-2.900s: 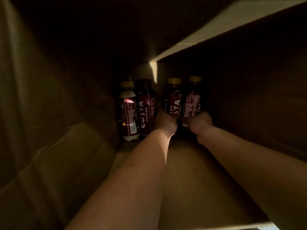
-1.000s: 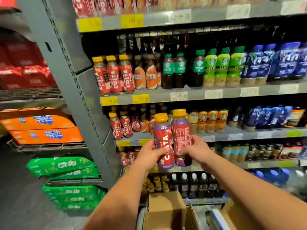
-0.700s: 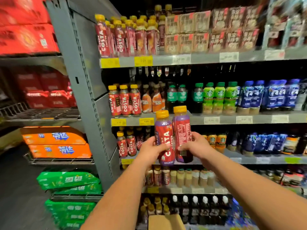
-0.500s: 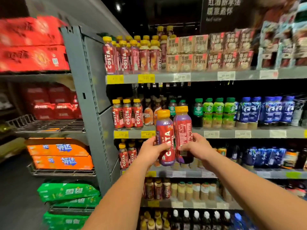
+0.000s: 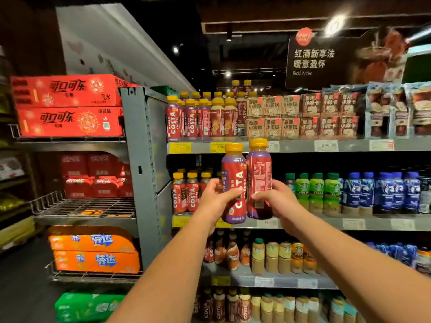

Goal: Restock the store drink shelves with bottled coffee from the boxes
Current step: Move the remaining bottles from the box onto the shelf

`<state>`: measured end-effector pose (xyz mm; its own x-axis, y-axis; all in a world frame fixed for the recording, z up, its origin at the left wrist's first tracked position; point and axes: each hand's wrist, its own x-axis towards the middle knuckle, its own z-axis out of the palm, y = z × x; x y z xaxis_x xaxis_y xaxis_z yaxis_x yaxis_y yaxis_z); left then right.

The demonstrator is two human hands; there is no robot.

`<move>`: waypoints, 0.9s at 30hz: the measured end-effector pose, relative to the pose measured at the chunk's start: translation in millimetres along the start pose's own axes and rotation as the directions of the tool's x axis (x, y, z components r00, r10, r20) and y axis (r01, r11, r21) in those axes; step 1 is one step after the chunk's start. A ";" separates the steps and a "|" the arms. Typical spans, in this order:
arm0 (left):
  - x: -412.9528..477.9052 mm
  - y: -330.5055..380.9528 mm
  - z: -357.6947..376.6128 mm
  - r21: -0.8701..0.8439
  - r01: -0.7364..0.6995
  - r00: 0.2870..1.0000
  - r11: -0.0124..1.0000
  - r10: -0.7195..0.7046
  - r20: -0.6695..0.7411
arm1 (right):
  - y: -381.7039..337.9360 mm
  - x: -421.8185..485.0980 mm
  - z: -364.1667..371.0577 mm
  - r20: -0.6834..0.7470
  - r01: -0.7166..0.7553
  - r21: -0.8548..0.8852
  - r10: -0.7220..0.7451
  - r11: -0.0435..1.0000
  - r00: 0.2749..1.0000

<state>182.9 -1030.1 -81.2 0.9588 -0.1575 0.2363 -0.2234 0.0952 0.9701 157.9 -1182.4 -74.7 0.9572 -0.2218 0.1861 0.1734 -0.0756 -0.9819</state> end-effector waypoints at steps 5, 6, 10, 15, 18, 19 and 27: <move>19.5 18.6 -21.7 -0.073 -0.034 0.999 0.997 0.037 0.034 | -18.6 10.4 29.2 -0.017 0.018 0.019 -0.017 1.000 1.000; 23.7 21.9 -26.8 -0.085 -0.040 0.998 0.996 0.044 0.043 | -22.4 12.5 35.5 -0.021 0.021 0.023 -0.020 1.000 1.000; 39.8 33.1 -45.4 -0.109 -0.045 0.995 0.993 0.054 0.081 | -35.3 23.0 58.9 -0.036 0.072 0.076 -0.069 0.994 0.997; 57.5 37.1 -66.5 -0.147 0.002 0.996 0.989 0.012 0.092 | -45.5 32.8 86.2 -0.025 0.079 0.122 -0.076 0.989 0.997; 65.8 34.8 -77.9 -0.155 0.022 0.996 0.988 -0.007 0.093 | -46.0 38.4 99.5 -0.027 0.081 0.131 -0.078 0.988 0.997; 68.2 34.4 -80.8 -0.151 0.028 0.995 0.988 -0.013 0.095 | -46.0 38.8 103.2 -0.028 0.086 0.130 -0.083 0.988 0.996; 91.3 38.4 -88.4 -0.163 0.068 0.994 0.984 -0.052 0.096 | -56.1 46.3 113.1 -0.004 0.098 0.037 -0.098 0.994 0.995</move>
<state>277.3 -953.9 -27.4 0.9479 -0.2561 0.1895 -0.1266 0.2432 0.9617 218.8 -1078.5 -14.9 0.9346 -0.2170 0.2818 0.2752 -0.0606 -0.9595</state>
